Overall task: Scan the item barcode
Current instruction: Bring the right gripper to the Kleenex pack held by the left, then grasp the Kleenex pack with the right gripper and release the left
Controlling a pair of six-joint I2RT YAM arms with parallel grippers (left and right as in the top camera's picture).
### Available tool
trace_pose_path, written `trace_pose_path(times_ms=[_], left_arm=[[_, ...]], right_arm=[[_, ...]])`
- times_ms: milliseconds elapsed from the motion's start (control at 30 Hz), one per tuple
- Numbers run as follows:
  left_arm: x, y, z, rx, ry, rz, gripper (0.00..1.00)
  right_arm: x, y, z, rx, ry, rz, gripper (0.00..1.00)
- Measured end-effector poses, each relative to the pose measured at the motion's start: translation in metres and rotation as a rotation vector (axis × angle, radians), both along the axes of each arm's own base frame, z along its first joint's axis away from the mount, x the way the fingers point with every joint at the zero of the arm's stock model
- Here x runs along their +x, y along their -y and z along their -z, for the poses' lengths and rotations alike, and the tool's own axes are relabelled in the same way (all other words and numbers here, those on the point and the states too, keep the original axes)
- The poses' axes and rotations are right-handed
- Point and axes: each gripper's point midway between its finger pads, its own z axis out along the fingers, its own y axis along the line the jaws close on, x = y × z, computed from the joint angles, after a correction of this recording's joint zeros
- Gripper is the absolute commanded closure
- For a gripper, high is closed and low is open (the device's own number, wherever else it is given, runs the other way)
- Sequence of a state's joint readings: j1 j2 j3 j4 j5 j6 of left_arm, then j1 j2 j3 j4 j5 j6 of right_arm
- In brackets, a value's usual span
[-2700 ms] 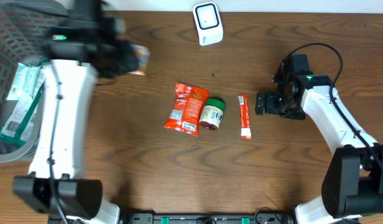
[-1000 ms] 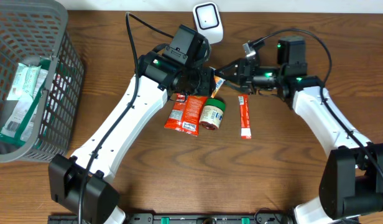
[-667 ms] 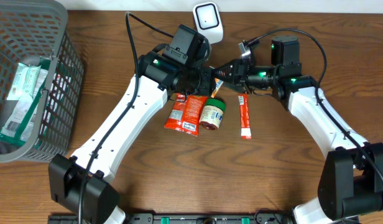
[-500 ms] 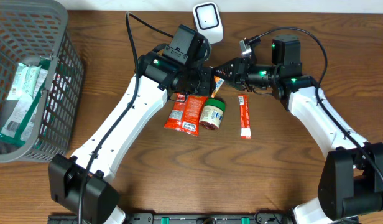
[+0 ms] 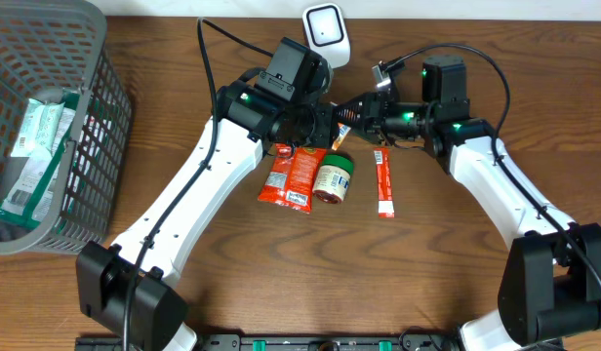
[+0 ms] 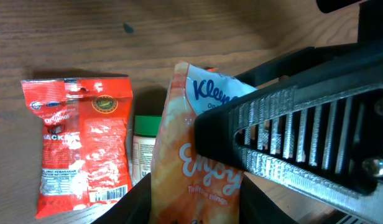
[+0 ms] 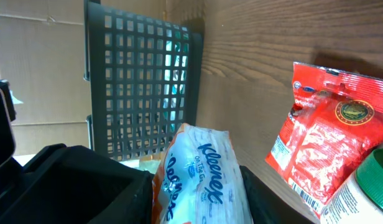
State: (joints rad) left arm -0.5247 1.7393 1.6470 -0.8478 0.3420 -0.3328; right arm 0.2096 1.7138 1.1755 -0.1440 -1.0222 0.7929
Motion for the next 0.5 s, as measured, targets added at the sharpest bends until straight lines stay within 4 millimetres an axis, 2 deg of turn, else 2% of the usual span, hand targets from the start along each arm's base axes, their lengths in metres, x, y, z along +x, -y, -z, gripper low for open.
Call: trace_pose_path(times_ms=[167,367,500], left_arm=[[0.0008,-0.0026,0.0013,0.014,0.003,-0.008,0.61],[0.0028,-0.0041,0.0015,0.026,0.014,-0.013,0.37],[0.0034,-0.0042,0.0013,0.029,0.022,-0.005,0.29]], right_arm=[[-0.0008,-0.0033,0.0018,-0.011,-0.001,0.002,0.69],[0.0014,-0.0027,0.0045,-0.027,0.000,0.017,0.79],[0.0048,-0.0007,0.0077,-0.049,0.013,0.036,0.80]])
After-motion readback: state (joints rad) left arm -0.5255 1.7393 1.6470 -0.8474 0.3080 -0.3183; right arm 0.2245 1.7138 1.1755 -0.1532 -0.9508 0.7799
